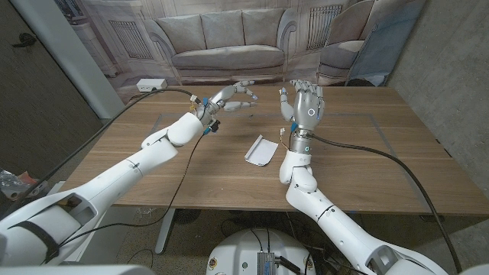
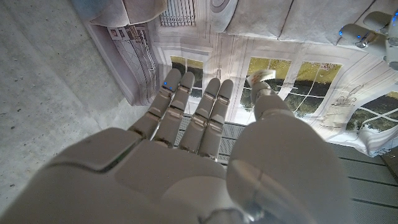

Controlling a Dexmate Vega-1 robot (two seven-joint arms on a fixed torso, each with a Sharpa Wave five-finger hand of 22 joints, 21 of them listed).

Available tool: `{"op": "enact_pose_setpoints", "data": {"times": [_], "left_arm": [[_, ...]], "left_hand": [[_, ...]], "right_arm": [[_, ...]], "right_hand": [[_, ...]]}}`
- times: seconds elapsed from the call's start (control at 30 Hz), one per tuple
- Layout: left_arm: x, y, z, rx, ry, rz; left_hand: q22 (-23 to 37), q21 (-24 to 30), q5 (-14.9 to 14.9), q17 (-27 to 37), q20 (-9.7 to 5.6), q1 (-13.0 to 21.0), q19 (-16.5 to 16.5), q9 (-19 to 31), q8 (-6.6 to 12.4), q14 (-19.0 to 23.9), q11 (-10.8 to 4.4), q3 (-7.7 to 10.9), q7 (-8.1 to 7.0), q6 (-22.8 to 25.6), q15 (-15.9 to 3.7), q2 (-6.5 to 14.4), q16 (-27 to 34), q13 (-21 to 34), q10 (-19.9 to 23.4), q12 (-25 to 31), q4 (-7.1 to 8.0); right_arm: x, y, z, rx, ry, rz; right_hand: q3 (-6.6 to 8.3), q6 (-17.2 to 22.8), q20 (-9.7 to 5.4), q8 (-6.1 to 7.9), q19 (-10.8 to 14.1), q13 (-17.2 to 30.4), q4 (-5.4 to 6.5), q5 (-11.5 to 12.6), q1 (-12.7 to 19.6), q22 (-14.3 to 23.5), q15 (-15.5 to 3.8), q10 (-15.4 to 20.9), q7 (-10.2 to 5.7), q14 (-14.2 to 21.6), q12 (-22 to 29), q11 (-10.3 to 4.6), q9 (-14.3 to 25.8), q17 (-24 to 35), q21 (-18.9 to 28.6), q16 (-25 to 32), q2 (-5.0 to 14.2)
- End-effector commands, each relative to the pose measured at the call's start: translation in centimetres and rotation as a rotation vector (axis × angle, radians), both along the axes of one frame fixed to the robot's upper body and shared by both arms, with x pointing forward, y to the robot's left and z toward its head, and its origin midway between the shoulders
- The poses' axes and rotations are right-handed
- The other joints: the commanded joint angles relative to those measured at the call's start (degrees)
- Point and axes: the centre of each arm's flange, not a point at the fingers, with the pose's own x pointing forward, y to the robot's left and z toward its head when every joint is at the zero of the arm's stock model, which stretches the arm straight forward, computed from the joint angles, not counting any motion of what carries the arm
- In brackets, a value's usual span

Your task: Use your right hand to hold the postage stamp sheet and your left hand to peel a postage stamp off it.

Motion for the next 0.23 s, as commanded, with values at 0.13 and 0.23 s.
{"op": "enact_pose_setpoints", "data": {"times": [0.13,0.23], "left_arm": [[2.8,-0.2,-1.8,-0.012,0.034,-0.037],[2.5,-0.6,-2.2,-0.040,0.016,-0.025]], "left_hand": [[0.1,-0.2,-0.4,0.2,-0.14,0.2,-0.8,-0.2,-0.42,-0.7,0.11,-0.16,0.01,0.5,0.12,-0.3,0.0,0.2,-0.2,0.4,-0.08],[0.1,-0.2,-0.4,0.2,-0.12,0.0,-1.0,-0.4,-0.60,-0.7,0.10,-0.21,0.16,0.4,0.13,-0.3,0.0,0.1,-0.3,0.4,-0.03]], "right_arm": [[-0.2,0.5,-0.9,-0.012,0.002,-0.040],[0.8,-0.6,-0.6,-0.025,-0.013,-0.016]], "right_hand": [[-0.09,0.2,-0.53,-0.28,-0.1,0.1,0.29,-0.3,-0.7,0.2,-8.79,-0.1,-0.30,-0.4,0.2,-0.07,0.0,0.2,-0.2,0.3,-0.08],[-0.13,0.2,-0.56,-0.39,-0.1,0.1,0.30,-0.3,-0.8,0.2,-8.85,-0.2,-0.42,-0.4,0.2,0.01,0.0,0.2,-0.3,0.3,-0.09]]}}
